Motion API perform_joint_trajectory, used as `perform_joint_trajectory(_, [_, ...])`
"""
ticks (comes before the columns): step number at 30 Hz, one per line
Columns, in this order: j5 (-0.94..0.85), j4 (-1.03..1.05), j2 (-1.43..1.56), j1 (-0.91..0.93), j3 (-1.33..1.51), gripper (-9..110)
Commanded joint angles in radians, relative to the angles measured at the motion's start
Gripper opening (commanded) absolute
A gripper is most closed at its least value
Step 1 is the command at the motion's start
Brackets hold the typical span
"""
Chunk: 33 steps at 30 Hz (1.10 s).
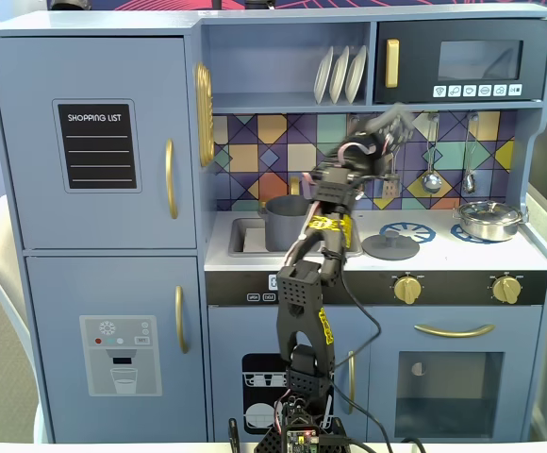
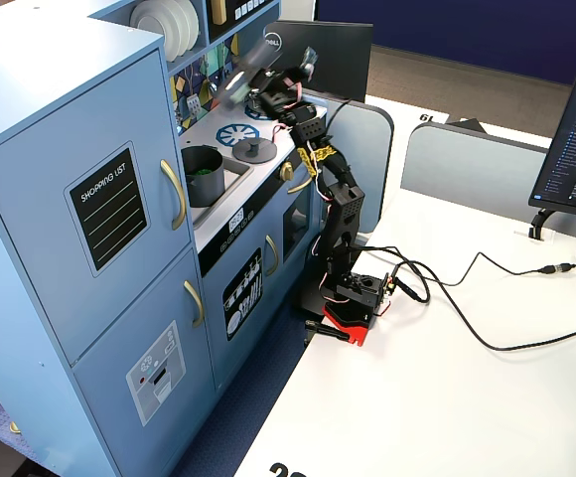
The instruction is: Put salt in the gray recipient
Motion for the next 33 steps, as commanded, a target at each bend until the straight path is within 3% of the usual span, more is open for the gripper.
perform_joint_trajectory(1, [-0.652,-0.129,0.011,0.160,0.044,0])
perform_joint_trajectory(7, [-0.756,-0.304,-0.006,0.241,0.250,0])
perform_joint_trajectory(13, [-0.744,-0.428,-0.052,0.275,0.348,0])
perform_joint_trajectory(33, [-0.689,-0.597,-0.160,0.268,0.482,0])
